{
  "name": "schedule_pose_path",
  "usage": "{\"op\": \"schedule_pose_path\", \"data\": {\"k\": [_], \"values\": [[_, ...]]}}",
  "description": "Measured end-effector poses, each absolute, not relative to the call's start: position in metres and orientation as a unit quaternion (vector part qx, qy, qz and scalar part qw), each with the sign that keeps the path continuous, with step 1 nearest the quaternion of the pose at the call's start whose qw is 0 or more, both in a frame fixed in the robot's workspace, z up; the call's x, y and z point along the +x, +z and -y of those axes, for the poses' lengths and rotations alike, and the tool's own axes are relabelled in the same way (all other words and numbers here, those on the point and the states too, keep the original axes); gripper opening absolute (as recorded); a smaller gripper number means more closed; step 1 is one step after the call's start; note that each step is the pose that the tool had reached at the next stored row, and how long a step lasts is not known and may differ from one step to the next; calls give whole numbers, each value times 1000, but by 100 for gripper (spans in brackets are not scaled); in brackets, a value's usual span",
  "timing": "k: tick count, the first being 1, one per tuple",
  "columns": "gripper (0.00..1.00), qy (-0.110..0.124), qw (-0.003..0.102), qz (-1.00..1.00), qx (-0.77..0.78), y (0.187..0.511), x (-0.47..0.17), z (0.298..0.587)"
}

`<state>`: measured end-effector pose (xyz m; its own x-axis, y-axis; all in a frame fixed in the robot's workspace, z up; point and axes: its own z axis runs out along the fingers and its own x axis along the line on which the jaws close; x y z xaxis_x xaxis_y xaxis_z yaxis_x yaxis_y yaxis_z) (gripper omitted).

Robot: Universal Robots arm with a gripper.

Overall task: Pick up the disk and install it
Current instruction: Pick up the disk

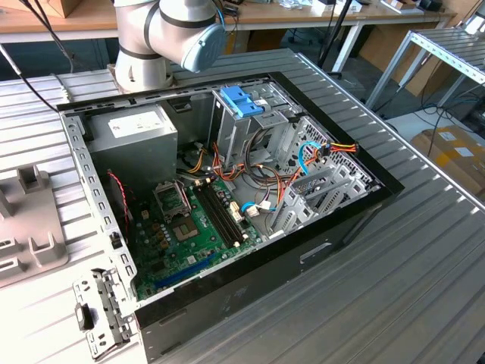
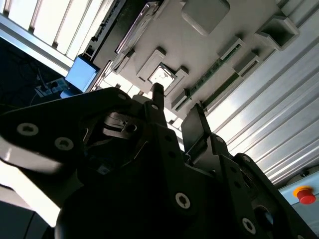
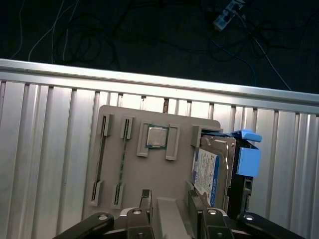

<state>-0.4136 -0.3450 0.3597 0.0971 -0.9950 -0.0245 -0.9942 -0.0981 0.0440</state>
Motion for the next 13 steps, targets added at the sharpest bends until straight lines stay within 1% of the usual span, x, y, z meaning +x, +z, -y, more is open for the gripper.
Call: {"op": "schedule_pose_path", "data": {"k": [13], "values": [[42,-24,8,671,741,358,-414,329]]}}
